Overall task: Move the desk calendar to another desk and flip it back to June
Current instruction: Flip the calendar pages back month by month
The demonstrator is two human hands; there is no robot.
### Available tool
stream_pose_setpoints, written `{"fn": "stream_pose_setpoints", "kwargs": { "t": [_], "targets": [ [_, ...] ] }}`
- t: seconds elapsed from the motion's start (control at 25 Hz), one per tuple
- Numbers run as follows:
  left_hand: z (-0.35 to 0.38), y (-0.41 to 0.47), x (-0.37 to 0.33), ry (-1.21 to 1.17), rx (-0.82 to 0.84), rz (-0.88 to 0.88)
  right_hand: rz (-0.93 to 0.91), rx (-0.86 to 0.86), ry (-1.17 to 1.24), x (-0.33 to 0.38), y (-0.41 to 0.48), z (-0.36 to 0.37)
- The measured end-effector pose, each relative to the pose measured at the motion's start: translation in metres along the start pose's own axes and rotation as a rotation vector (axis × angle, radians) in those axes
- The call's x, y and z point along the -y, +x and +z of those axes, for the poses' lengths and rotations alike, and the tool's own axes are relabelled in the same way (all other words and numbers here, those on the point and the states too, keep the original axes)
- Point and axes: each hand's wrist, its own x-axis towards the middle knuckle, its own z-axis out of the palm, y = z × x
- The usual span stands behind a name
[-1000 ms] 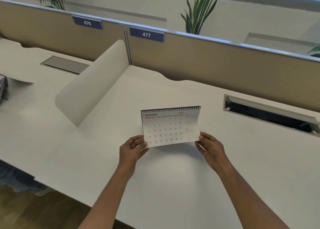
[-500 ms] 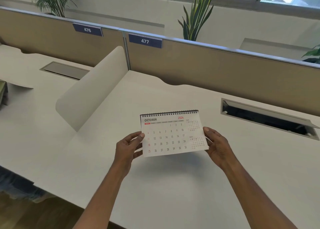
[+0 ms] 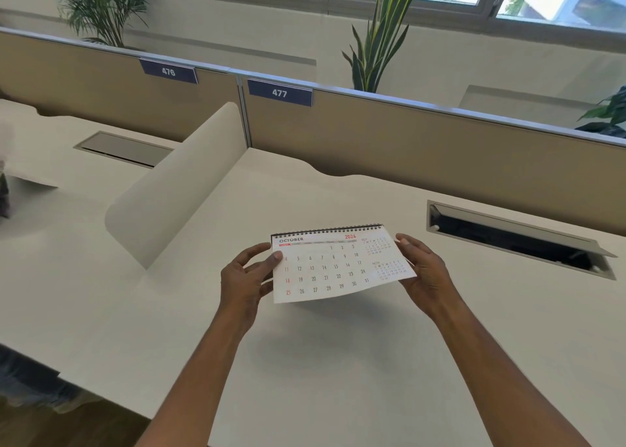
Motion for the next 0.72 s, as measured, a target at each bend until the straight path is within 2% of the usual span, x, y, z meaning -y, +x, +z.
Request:
{"fn": "stream_pose_setpoints", "kwargs": {
  "t": [0.32, 0.56, 0.72],
  "targets": [
    [0.007, 0.023, -0.007, 0.081, 0.039, 0.087, -0.093, 0.032, -0.218, 0.011, 0.021, 0.014],
    [0.009, 0.041, -0.008, 0.160, -0.010, 0.208, -0.119, 0.039, -0.242, 0.016, 0.034, 0.019],
    [0.008, 0.052, -0.005, 0.225, -0.083, 0.225, -0.119, -0.019, -0.255, 0.014, 0.042, 0.023]
  ]
}}
